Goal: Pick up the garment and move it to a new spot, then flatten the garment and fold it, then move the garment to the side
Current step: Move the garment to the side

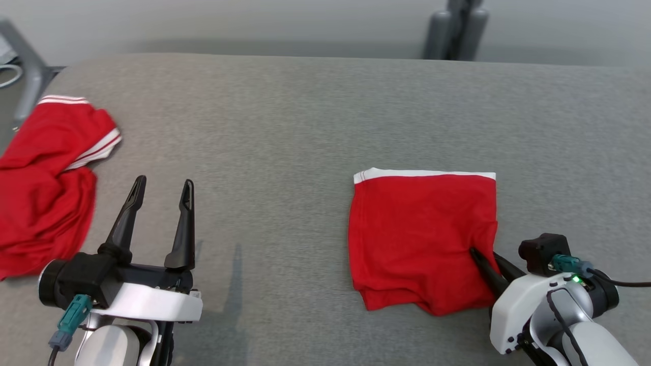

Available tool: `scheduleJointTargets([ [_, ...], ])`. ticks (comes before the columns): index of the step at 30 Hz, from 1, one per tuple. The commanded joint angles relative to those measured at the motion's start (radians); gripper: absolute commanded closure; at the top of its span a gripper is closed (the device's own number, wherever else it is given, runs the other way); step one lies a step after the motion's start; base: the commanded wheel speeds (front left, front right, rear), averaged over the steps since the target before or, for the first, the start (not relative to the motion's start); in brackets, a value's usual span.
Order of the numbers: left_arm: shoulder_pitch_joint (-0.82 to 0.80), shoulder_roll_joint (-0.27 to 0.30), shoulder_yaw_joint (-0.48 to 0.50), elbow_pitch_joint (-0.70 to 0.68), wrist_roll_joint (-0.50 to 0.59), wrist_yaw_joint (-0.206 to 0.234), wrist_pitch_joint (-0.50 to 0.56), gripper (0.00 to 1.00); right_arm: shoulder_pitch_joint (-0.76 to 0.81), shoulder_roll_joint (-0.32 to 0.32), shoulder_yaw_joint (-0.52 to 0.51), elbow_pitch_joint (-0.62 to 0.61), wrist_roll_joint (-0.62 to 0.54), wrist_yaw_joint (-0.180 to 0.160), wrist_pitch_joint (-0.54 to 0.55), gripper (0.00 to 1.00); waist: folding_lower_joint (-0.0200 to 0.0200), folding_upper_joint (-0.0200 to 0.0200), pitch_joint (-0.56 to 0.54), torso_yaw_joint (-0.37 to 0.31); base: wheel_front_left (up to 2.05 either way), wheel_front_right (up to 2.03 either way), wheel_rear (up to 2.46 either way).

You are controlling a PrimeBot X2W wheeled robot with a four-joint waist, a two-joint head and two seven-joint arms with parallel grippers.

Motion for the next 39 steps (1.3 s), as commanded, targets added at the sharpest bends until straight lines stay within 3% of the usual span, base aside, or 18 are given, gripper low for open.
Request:
scheduleJointTargets([
  [1,-0.008,0.004,0.0,-0.008,0.009,-0.003,0.004,0.0,0.008,-0.012,-0.006,-0.009,-0.006,0.0,0.002,1.0,0.0,-0.0001,0.004,-0.052,0.0,0.0,0.0],
  [9,-0.036,0.039,-0.008,-0.077,0.016,-0.009,0.049,0.0,-0.071,-0.061,0.019,-0.011,0.021,-0.001,-0.018,1.0,0.0,-0.0001,0.07,-0.208,0.0,0.0,0.0],
  [21,-0.133,0.115,-0.026,-0.208,0.053,-0.036,0.131,0.0,-0.343,-0.219,0.012,0.174,0.049,-0.001,-0.156,1.0,0.0,-0.0001,0.245,-0.391,0.0,0.0,0.0],
  [28,-0.198,0.151,-0.049,-0.269,0.073,-0.062,0.182,0.0,-0.471,-0.288,0.001,0.317,0.022,0.0,-0.224,1.0,0.0,-0.0001,0.332,-0.444,0.0,0.0,0.0],
  [38,-0.249,0.178,-0.067,-0.328,0.091,-0.075,0.232,0.0,-0.636,-0.313,-0.018,0.519,-0.062,0.0,-0.335,1.0,0.0,-0.0001,0.411,-0.451,0.0,0.0,0.0],
  [39,-0.252,0.181,-0.067,-0.332,0.092,-0.075,0.234,0.0,-0.651,-0.306,-0.025,0.542,-0.069,0.0,-0.348,0.85,0.0,-0.0001,0.416,-0.45,0.0,0.0,0.0],
])
